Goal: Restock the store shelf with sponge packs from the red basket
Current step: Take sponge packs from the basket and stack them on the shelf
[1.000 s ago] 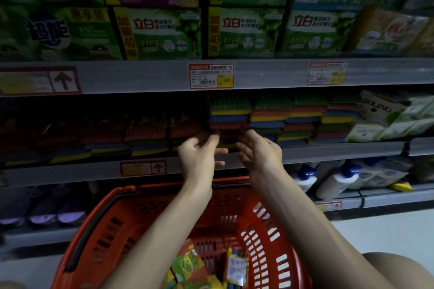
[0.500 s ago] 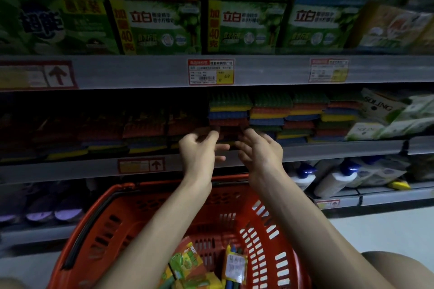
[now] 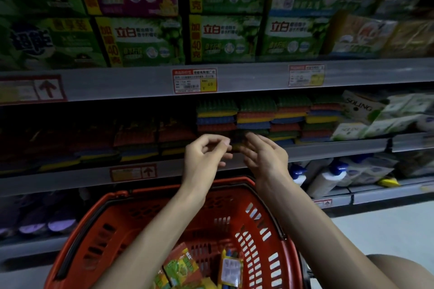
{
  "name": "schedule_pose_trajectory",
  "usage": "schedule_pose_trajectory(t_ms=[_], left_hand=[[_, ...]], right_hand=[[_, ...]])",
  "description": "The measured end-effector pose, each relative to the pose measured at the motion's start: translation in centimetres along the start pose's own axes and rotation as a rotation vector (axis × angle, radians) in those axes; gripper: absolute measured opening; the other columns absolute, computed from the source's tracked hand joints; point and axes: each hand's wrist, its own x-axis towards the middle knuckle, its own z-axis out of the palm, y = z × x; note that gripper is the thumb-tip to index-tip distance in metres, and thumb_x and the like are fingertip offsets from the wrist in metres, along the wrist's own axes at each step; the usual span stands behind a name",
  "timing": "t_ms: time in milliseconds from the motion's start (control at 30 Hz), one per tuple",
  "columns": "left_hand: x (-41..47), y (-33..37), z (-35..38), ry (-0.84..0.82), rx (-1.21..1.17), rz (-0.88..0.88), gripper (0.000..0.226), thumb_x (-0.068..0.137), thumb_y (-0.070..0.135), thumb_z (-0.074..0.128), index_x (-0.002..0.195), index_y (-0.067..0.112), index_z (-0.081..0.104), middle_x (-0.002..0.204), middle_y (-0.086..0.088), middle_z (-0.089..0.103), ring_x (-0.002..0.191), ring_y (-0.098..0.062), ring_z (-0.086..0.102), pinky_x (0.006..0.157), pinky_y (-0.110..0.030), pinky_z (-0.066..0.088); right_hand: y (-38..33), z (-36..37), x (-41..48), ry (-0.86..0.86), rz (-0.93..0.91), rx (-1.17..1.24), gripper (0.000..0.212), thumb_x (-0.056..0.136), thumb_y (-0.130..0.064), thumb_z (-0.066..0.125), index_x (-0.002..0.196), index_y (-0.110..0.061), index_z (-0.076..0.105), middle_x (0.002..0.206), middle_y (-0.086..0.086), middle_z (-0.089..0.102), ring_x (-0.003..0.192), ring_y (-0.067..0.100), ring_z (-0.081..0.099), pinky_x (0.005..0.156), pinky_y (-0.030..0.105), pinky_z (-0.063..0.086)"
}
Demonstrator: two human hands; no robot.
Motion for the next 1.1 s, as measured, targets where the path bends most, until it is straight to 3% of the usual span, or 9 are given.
schedule_pose_trajectory(t_ms=[200, 367, 467, 733, 900, 1100], left_hand=[[-0.6, -0.1, 1.7, -0.049, 0.108, 0.077, 0.008, 0.097, 0.018, 0.07, 0.096, 0.024, 0.076, 0.089, 0.004, 0.079, 0.086, -0.009, 0.076, 0.077, -0.03, 0.061], [-0.6, -0.6, 4.7, -0.092, 0.188, 0.123, 0.016, 0.098, 0.018, 0.068, 0.109, 0.026, 0.075, 0.1, 0.013, 0.076, 0.094, 0.003, 0.07, 0.078, -0.012, 0.054], [-0.3, -1.2, 5.8, -0.067, 0.241, 0.14, 0.018, 0.098, 0.019, 0.067, 0.114, 0.027, 0.073, 0.104, 0.019, 0.073, 0.097, 0.01, 0.066, 0.08, -0.008, 0.051], [0.7, -1.7, 6.5, 0.018, 0.319, 0.149, 0.015, 0.1, 0.024, 0.065, 0.113, 0.025, 0.071, 0.098, 0.016, 0.072, 0.091, 0.007, 0.066, 0.073, -0.006, 0.049], [1.0, -1.5, 6.7, 0.026, 0.297, 0.134, 0.014, 0.1, 0.024, 0.065, 0.113, 0.028, 0.069, 0.102, 0.017, 0.071, 0.096, 0.004, 0.065, 0.078, -0.01, 0.048], [1.4, -1.1, 6.7, 0.034, 0.305, 0.108, 0.012, 0.1, 0.022, 0.065, 0.11, 0.029, 0.067, 0.098, 0.017, 0.068, 0.09, 0.002, 0.063, 0.075, -0.013, 0.048]], right_hand=[[-1.3, -2.5, 0.6, -0.02, -0.017, -0.046, 0.013, 0.091, -0.016, 0.077, 0.102, -0.011, 0.073, 0.089, 0.004, 0.077, 0.08, 0.018, 0.076, 0.069, 0.026, 0.056], [-2.4, -4.6, 2.3, 0.028, -0.005, -0.005, 0.016, 0.094, -0.011, 0.073, 0.109, -0.006, 0.072, 0.094, 0.008, 0.077, 0.079, 0.018, 0.077, 0.052, 0.018, 0.054], [-2.8, -5.3, 3.0, 0.02, 0.023, 0.027, 0.015, 0.097, -0.01, 0.068, 0.112, -0.006, 0.07, 0.096, 0.007, 0.076, 0.078, 0.017, 0.077, 0.059, 0.021, 0.059], [-3.1, -6.0, 3.0, -0.009, 0.027, 0.037, 0.007, 0.097, -0.006, 0.066, 0.1, -0.009, 0.072, 0.089, 0.007, 0.076, 0.079, 0.018, 0.078, 0.07, 0.025, 0.061], [-3.2, -6.1, 2.6, -0.027, 0.033, 0.035, 0.009, 0.097, -0.006, 0.067, 0.095, -0.012, 0.073, 0.089, 0.006, 0.077, 0.081, 0.02, 0.078, 0.076, 0.028, 0.061], [-3.3, -6.4, 2.1, -0.05, 0.034, 0.024, 0.009, 0.096, -0.007, 0.067, 0.098, -0.012, 0.075, 0.091, 0.007, 0.078, 0.082, 0.021, 0.079, 0.072, 0.026, 0.061]])
